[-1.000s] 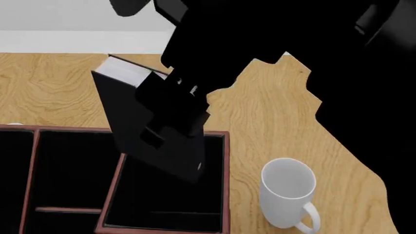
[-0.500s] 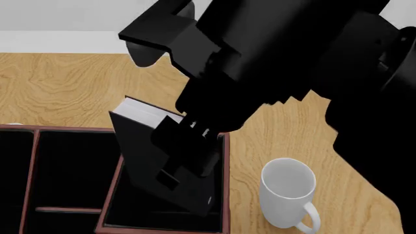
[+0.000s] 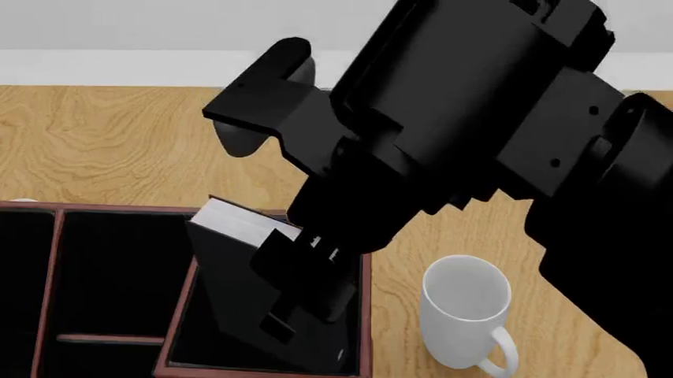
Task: Pick up the book and place it in the right compartment of the caddy.
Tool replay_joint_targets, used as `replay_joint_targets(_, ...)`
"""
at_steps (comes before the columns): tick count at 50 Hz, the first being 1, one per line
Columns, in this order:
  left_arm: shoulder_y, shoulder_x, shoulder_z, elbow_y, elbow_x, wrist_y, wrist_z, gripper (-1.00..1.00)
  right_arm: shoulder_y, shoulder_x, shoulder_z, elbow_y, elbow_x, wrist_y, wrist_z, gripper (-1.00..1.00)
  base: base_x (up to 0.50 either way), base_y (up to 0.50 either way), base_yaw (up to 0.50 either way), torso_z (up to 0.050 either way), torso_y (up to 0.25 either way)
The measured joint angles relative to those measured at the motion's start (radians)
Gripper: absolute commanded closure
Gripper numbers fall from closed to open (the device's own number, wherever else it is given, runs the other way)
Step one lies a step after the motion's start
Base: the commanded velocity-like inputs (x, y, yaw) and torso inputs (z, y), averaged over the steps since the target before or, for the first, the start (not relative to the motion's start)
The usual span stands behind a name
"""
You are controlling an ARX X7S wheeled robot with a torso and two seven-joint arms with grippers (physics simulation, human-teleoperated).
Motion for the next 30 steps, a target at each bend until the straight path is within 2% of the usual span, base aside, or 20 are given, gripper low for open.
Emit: replay_joint_targets(30,0.050,0.001,0.002,-0.023,0.030,0.044,0.020,-1.00,-0.087,-0.054,-0.119,0.085,-0.059,-0.152,-0.029,1.00,0.00,0.00,0.00,0.000,0.001)
